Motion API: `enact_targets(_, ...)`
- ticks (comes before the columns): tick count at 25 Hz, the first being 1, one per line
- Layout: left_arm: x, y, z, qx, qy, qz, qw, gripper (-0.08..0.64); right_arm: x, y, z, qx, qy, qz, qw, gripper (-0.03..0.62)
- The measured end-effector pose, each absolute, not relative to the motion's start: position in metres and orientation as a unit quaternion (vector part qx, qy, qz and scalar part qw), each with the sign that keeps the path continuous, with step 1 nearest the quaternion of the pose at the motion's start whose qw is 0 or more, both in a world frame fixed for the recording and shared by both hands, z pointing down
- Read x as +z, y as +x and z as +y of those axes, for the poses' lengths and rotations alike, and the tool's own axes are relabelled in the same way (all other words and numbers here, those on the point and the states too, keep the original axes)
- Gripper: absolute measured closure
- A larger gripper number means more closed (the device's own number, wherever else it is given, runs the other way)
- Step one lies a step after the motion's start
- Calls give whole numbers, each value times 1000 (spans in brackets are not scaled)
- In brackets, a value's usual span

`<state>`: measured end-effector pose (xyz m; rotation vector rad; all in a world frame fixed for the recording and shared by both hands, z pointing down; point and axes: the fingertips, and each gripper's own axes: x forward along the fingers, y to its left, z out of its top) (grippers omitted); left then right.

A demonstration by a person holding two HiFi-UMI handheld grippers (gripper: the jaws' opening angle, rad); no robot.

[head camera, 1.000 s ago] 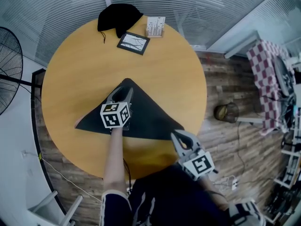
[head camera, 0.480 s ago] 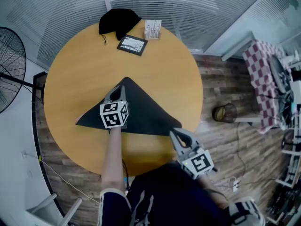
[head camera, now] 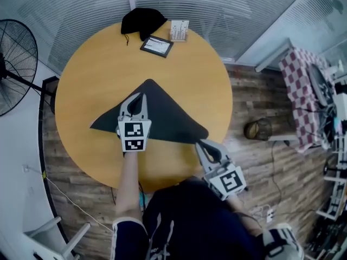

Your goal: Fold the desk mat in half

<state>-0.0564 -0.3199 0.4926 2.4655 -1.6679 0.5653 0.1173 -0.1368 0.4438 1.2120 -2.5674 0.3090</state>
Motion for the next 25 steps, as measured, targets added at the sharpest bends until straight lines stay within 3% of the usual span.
enact_targets(25,381,-131,-137,39,771,-634,51,557,413,94,-68,63,415,-901,111,589)
